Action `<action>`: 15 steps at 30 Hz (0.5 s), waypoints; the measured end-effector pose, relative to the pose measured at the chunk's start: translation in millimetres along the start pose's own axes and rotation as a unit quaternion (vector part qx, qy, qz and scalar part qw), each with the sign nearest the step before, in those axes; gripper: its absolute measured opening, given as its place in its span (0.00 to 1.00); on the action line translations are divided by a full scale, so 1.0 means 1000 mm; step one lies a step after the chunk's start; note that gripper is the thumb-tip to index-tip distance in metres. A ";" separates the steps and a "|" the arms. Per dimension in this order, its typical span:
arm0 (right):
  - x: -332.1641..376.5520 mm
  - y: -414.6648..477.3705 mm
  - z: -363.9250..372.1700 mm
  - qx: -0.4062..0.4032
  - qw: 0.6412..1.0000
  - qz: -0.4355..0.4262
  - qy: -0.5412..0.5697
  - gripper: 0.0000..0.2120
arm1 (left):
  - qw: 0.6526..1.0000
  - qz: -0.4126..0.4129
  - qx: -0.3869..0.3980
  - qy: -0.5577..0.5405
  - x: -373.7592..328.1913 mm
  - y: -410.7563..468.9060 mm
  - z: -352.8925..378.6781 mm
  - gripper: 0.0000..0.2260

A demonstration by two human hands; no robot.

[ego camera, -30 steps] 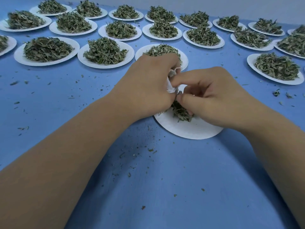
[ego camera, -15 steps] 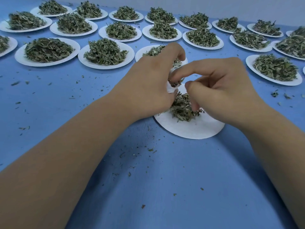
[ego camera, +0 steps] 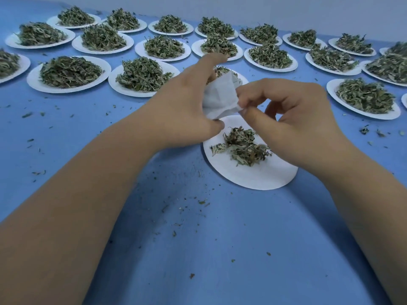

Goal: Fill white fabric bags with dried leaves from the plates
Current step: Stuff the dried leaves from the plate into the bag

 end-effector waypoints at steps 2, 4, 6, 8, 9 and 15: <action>-0.001 0.000 0.003 0.019 1.000 -0.002 0.015 0.06 | 1.000 -0.001 -0.003 0.012 0.001 0.000 0.002 0.32; -0.002 0.000 0.004 0.028 0.999 -0.001 0.033 0.08 | 1.000 -0.005 -0.014 0.009 -0.001 0.001 0.002 0.27; -0.002 0.002 0.002 0.018 0.998 -0.001 0.062 0.14 | 0.999 -0.021 -0.034 -0.025 -0.002 0.001 0.001 0.22; -0.003 0.003 -0.001 0.003 0.996 -0.010 0.091 0.18 | 0.996 -0.040 -0.049 -0.071 -0.003 0.002 -0.002 0.18; -0.003 0.003 -0.001 -0.004 0.995 -0.015 0.097 0.20 | 0.994 -0.048 -0.048 -0.084 -0.002 0.002 -0.003 0.17; -0.002 0.002 -0.003 -0.040 0.991 -0.013 0.127 0.18 | 0.991 -0.065 -0.040 -0.112 0.001 0.004 -0.002 0.14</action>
Point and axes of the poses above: each hand's wrist, its own y-axis towards the middle knuckle, its own z-axis out of the palm, x = y × z, the point moved 1 cm from there along y, towards the middle knuckle, and after that the axes turned 5 degrees about -z, right-handed, at the moved point
